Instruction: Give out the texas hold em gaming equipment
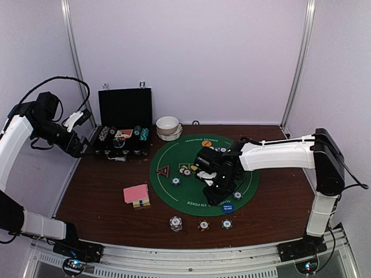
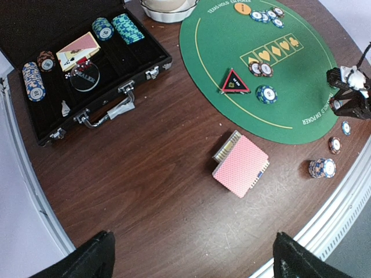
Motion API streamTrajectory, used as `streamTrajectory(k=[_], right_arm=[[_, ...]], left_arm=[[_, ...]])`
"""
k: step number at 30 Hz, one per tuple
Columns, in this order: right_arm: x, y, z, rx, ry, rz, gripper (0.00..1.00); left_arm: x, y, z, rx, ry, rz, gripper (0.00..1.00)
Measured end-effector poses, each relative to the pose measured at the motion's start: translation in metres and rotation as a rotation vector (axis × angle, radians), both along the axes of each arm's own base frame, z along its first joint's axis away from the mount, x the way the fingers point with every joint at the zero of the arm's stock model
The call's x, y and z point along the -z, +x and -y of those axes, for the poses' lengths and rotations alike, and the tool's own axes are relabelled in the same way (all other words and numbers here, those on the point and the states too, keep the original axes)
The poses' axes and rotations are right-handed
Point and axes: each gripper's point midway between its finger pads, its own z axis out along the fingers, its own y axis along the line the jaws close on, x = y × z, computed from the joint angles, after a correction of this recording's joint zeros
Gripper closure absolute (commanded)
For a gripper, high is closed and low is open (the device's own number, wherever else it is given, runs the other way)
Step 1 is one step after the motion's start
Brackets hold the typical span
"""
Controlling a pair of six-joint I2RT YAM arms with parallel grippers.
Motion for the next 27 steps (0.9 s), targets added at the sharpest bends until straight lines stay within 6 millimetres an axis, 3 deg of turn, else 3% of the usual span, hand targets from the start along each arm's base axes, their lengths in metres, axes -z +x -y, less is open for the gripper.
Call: streamTrajectory(k=[9,15,20,27], right_arm=[[0.026,0.010,-0.001,0.037,-0.015,-0.024,0.88],[0.036,0.007,0.001,0.039,-0.018,-0.041,0.68],[0.037,0.006,0.001,0.034,-0.013,-0.038,0.34],[0.034,0.005,0.003,0.038,-0.019,-0.043,0.35]], left_arm=[[0.001,-0.003,0.000,0.003,0.001,-0.011,0.03],[0.001,-0.003,0.000,0.006,0.002,-0.012,0.02],[0.002,-0.003,0.000,0.006,0.002,-0.014,0.02],[0.002,-0.003,0.000,0.006,0.001,-0.015,0.02]])
